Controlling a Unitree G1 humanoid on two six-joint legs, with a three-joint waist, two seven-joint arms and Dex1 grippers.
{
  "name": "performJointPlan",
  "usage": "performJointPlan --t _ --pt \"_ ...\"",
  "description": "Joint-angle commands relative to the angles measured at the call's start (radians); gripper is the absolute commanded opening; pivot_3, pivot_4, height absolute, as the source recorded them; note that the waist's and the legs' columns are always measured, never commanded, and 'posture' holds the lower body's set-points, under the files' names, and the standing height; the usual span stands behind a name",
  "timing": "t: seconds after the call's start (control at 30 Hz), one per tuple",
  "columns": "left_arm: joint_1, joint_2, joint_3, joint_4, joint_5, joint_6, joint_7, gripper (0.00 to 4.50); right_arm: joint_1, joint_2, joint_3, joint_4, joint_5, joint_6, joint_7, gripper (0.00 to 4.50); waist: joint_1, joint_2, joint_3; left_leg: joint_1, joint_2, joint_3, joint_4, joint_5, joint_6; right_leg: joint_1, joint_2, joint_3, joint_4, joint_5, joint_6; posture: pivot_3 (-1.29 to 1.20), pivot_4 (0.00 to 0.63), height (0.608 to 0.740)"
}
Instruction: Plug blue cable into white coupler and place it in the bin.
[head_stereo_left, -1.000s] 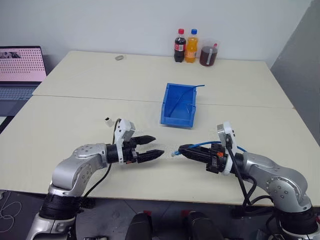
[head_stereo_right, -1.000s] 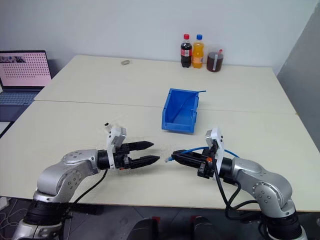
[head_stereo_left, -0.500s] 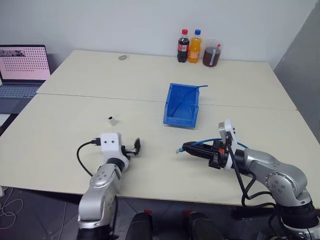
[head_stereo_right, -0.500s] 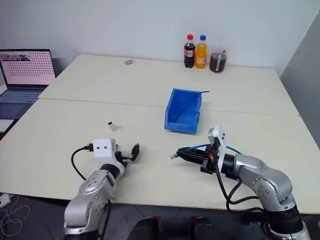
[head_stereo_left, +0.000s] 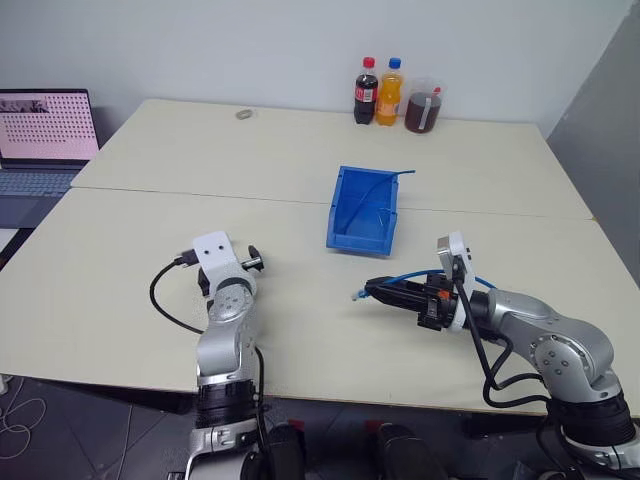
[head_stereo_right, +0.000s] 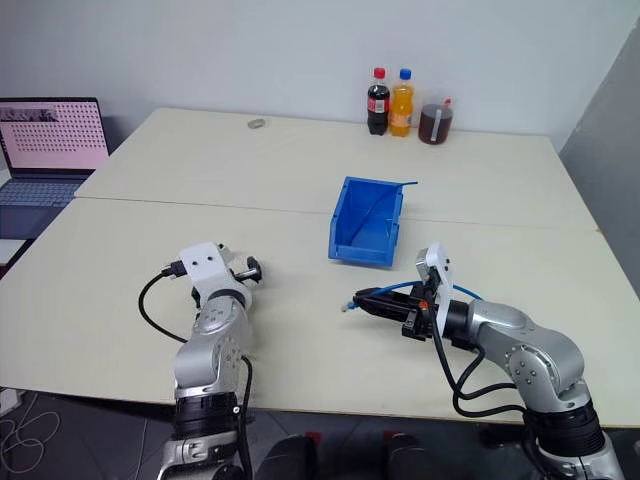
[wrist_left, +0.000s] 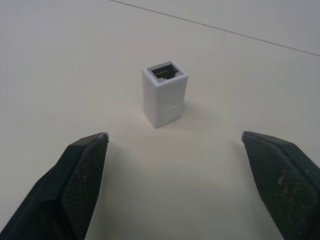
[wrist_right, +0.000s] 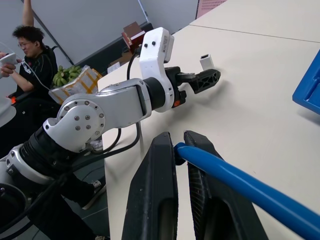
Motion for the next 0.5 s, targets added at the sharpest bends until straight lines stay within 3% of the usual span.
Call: performJointPlan --t 0.03,0.5 --pt "-0.064 0.002 0.013 0.053 0.024 -0.040 0.047 4.50 -0.009 -0.012 -0.018 -0.020 0.002 -0.010 0.010 0.03 0.000 0.000 0.000 0.000 0.000 0.000 0.000 0.000 0.000 0.000 0.000 0.000 0.000 0.000 0.000 0.00 0.150 0.740" --pt "-0.209 0.015 0.073 0.245 0.009 -0.122 0.140 4.50 -0.007 -0.025 -0.022 -0.029 0.008 -0.006 0.003 0.02 0.000 -0.001 0.000 0.000 0.000 0.000 0.000 0.000 0.000 0.000 0.000 0.000 0.000 0.000 0.001 0.00 0.150 0.740"
